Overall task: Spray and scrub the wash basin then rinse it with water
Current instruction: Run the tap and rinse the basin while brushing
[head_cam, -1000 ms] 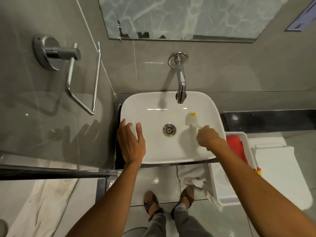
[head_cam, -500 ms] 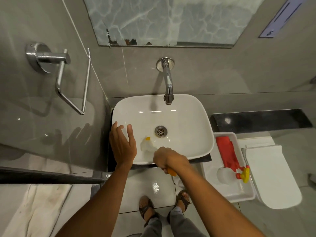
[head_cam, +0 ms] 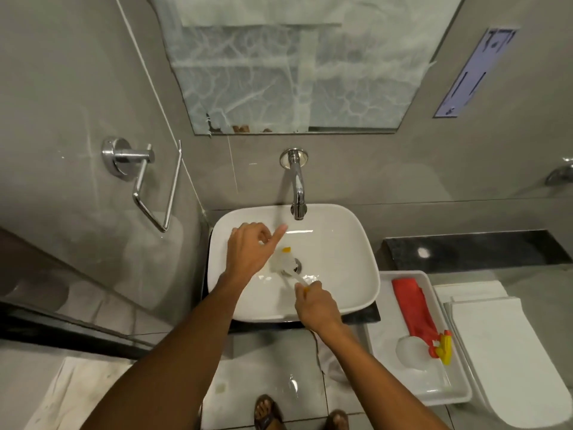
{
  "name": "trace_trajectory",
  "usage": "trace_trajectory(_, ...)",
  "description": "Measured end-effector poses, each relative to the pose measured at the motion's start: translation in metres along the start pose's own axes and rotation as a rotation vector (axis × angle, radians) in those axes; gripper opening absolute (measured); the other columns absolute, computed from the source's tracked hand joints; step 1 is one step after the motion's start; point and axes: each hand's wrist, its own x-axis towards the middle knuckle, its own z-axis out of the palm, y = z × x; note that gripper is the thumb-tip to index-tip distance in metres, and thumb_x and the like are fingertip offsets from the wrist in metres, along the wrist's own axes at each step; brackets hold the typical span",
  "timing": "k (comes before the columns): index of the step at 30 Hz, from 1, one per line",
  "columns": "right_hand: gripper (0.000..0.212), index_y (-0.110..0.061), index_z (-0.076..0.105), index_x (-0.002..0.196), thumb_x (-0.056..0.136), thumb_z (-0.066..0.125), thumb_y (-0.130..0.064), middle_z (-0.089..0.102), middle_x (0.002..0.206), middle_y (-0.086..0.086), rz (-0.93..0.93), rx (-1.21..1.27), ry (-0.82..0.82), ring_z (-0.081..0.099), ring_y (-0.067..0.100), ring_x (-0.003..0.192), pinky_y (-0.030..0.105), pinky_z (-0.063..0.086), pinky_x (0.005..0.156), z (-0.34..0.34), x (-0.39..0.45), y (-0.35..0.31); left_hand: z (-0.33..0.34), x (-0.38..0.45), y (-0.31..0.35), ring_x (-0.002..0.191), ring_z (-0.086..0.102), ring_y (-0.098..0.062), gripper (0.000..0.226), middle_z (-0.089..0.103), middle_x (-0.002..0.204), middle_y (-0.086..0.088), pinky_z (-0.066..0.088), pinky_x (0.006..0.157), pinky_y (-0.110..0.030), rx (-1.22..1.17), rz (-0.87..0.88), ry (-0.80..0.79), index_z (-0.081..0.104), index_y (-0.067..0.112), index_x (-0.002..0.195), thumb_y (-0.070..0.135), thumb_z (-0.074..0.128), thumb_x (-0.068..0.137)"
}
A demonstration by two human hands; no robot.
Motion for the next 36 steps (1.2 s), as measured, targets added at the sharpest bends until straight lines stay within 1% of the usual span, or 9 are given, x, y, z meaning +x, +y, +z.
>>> trace_trajectory(3,0.054,-0.001,0.051,0.131,0.111,0.034,-0.047,0.066,0.132,0.021,-0.007,0.062,0.056,0.064,0.04,0.121,0.045,0.051,0.102,-0.01,-0.003,0.005,-0.005,0.026,0.046,0.063,0.061,-0.016,0.075,0.061,0.058,0.008,0.047,0.065,-0.032,0.087,-0.008,-0.034,0.054,0.023,0.058,0.093,0.053,0.083)
trace_trajectory(7,0.053,-0.003,0.055,0.127,0.109,0.036,-0.049,0.067,0.128,0.02,-0.037,0.095,0.112,0.066,0.038,0.117,0.044,0.052,0.099,-0.02,-0.008,0.009,-0.005,0.044,0.092,0.059,0.059,-0.02,0.078,0.06,0.061,0.001,0.048,0.059,-0.035,0.198,-0.053,-0.08,0.055,0.019,0.061,0.095,0.057,0.079)
trace_trajectory(10,0.051,-0.004,0.056,0.125,0.109,0.037,-0.048,0.068,0.126,0.018,-0.058,0.118,0.115,0.066,0.037,0.115,0.044,0.052,0.096,-0.024,-0.012,0.015,-0.003,0.055,0.113,0.065,0.058,-0.022,0.064,0.06,0.069,0.0,0.037,0.055,-0.031,0.273,-0.108,-0.101,0.064,0.017,0.074,0.08,0.066,0.086)
trace_trajectory(14,0.051,-0.004,0.055,0.126,0.109,0.037,-0.048,0.066,0.128,0.019,-0.061,0.129,0.114,0.065,0.038,0.117,0.042,0.05,0.094,-0.029,-0.016,0.021,0.003,0.059,0.12,0.091,0.069,-0.033,0.04,0.07,0.094,-0.01,0.045,0.07,-0.036,0.309,-0.215,-0.109,0.074,0.01,0.096,0.05,0.072,0.093)
trace_trajectory(22,0.051,-0.004,0.052,0.13,0.11,0.037,-0.048,0.066,0.128,0.016,-0.069,0.167,0.094,0.066,0.034,0.115,0.038,0.05,0.088,-0.028,-0.023,0.021,0.011,0.056,0.118,0.065,0.051,-0.019,0.034,0.051,0.069,0.002,0.03,0.051,-0.028,0.122,-0.32,-0.095,0.06,0.016,0.077,0.043,0.077,0.089)
trace_trajectory(26,0.051,-0.005,0.052,0.13,0.109,0.038,-0.048,0.066,0.127,0.016,-0.074,0.185,0.088,0.066,0.034,0.116,0.044,0.054,0.097,-0.029,-0.024,0.014,0.012,0.061,0.116,0.082,0.062,-0.026,0.033,0.069,0.09,-0.008,0.035,0.054,-0.029,0.085,-0.348,-0.165,0.068,0.011,0.087,0.042,0.078,0.088)
trace_trajectory(30,0.05,-0.005,0.053,0.129,0.109,0.039,-0.048,0.066,0.125,0.016,-0.076,0.218,0.1,0.066,0.033,0.111,0.042,0.053,0.091,-0.031,-0.021,0.014,0.012,0.07,0.115,0.102,0.071,-0.032,0.038,0.076,0.109,-0.014,0.046,0.072,-0.035,0.087,-0.345,-0.254,0.073,0.007,0.103,0.043,0.075,0.091)
trace_trajectory(32,0.049,-0.005,0.053,0.128,0.109,0.039,-0.048,0.067,0.123,0.016,-0.07,0.225,0.108,0.065,0.03,0.104,0.04,0.052,0.087,-0.031,-0.019,0.015,0.011,0.072,0.116,0.108,0.071,-0.035,0.044,0.076,0.112,-0.014,0.05,0.078,-0.037,0.112,-0.35,-0.279,0.076,0.005,0.11,0.044,0.075,0.091)
trace_trajectory(36,0.048,-0.004,0.053,0.126,0.11,0.039,-0.046,0.067,0.123,0.016,-0.072,0.239,0.11,0.061,0.029,0.097,0.035,0.047,0.079,-0.027,-0.016,0.016,0.007,0.077,0.11,0.104,0.072,-0.033,0.04,0.077,0.107,-0.011,0.051,0.079,-0.037,0.09,-0.323,-0.356,0.079,0.006,0.102,0.045,0.074,0.091)
